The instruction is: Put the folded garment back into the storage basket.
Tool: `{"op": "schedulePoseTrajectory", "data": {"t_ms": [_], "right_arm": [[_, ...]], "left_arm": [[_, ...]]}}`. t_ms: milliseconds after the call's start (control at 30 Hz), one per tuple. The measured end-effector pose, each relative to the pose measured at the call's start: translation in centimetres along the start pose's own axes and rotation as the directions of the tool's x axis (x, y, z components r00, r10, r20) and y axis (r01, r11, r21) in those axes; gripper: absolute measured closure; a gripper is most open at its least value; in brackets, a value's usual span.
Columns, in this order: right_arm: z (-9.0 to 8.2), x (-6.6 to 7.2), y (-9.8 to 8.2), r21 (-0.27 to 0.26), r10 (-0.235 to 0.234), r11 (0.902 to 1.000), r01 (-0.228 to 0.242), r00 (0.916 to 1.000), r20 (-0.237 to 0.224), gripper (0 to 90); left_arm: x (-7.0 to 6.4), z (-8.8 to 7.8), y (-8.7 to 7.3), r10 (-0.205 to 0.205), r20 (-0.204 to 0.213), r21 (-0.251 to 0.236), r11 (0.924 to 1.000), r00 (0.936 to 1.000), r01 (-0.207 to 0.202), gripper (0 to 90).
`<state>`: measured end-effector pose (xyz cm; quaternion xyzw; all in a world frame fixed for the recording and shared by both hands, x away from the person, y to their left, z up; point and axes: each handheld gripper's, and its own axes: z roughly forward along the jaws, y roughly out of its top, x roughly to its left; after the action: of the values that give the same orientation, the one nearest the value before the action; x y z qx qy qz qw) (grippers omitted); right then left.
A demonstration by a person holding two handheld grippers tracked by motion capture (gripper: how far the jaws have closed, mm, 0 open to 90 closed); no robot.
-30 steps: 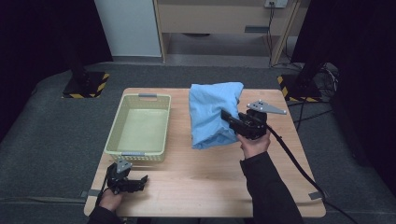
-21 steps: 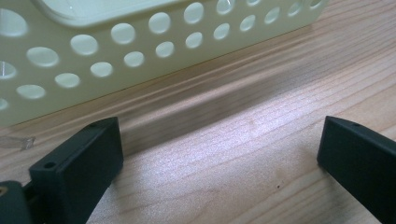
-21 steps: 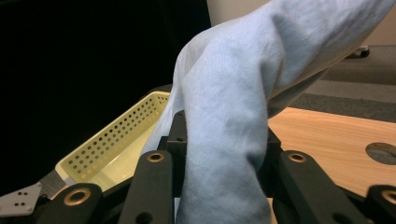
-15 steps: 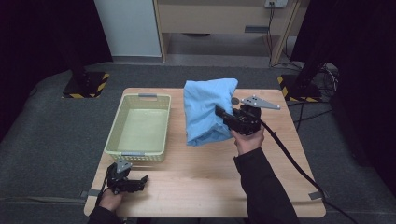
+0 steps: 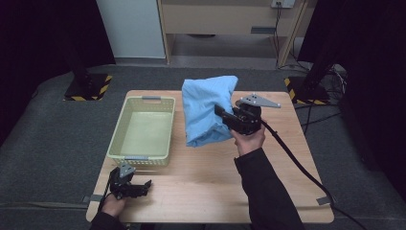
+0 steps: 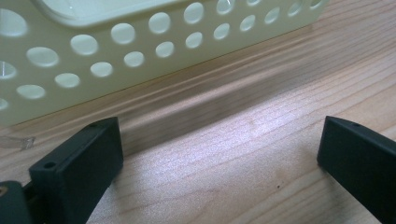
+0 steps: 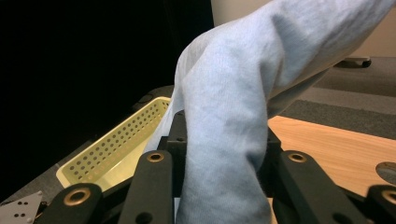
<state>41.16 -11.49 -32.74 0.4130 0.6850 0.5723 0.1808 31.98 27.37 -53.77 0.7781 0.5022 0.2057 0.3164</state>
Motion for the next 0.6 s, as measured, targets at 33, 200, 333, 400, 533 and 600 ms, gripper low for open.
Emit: {"op": "schedulePoseTrajectory", "data": {"t_ms": [33, 200, 333, 400, 533, 600], "right_arm": [[0.1, 0.1, 0.1, 0.0, -0.002, 1.0, 0.002, 1.0, 0.0, 68.0], [0.5, 0.5, 0.4, -0.001, -0.005, 1.0, 0.005, 1.0, -0.007, 68.0], [0.8, 1.0, 0.6, -0.001, -0.015, 0.9999, 0.015, 0.9999, -0.005, 68.0], [1.1, 1.2, 0.8, -0.003, -0.013, 0.9999, 0.013, 0.9998, -0.013, 68.0], [1.5, 1.5, 0.9, -0.004, -0.01, 0.9999, 0.01, 0.9998, -0.018, 68.0], [1.8, 1.7, 1.0, -0.002, -0.013, 0.9999, 0.013, 0.9998, -0.016, 68.0]], "left_arm": [[0.0, 0.0, 0.0, 0.0, 0.0, 0.0, 1.0, 1.0, 0.0, 0.0], [0.0, 0.0, 0.0, 0.001, 0.0, 0.0, 1.0, 1.0, -0.001, 0.0], [0.0, 0.0, 0.0, 0.0, 0.0, 0.0, 1.0, 1.0, 0.0, 0.0], [0.0, 0.0, 0.0, 0.0, 0.0, 0.0, 1.0, 1.0, 0.0, 0.0], [0.0, 0.0, 0.0, 0.0, 0.0, 0.0, 1.0, 1.0, 0.0, 0.0], [0.0, 0.0, 0.0, 0.0, 0.0, 0.0, 1.0, 1.0, 0.0, 0.0]]}}
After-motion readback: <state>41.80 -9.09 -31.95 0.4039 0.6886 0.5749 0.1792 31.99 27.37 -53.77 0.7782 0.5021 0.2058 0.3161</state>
